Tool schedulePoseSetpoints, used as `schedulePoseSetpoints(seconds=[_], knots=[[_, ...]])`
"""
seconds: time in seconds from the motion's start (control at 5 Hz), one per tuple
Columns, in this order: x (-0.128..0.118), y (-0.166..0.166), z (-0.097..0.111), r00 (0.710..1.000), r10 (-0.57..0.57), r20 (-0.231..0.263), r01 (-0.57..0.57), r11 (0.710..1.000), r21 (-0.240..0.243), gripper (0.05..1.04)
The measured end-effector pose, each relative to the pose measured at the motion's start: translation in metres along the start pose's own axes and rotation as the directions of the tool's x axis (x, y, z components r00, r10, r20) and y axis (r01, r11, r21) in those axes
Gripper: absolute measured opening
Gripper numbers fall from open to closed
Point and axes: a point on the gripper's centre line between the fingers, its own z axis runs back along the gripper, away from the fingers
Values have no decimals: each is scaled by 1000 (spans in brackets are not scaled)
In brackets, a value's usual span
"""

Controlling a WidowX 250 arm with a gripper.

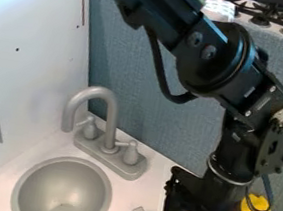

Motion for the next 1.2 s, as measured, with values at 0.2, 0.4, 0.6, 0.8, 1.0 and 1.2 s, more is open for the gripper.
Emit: schedulePoseSetpoints(seconds=[0.2,0.4,0.6,0.8,1.0,1.2], knots=[[-3,1,-9,999,1,-32,-1,1000,10,1001],[19,-20,-23,998,-60,-17,60,998,11,1001],[39,-52,-40,993,-120,1,120,991,52,1001],[52,-75,-51,981,-190,-27,190,982,17,1001],[54,-83,-53,970,-244,-8,244,970,1,1001],[55,-91,-69,955,-297,-28,297,955,11,1001]])
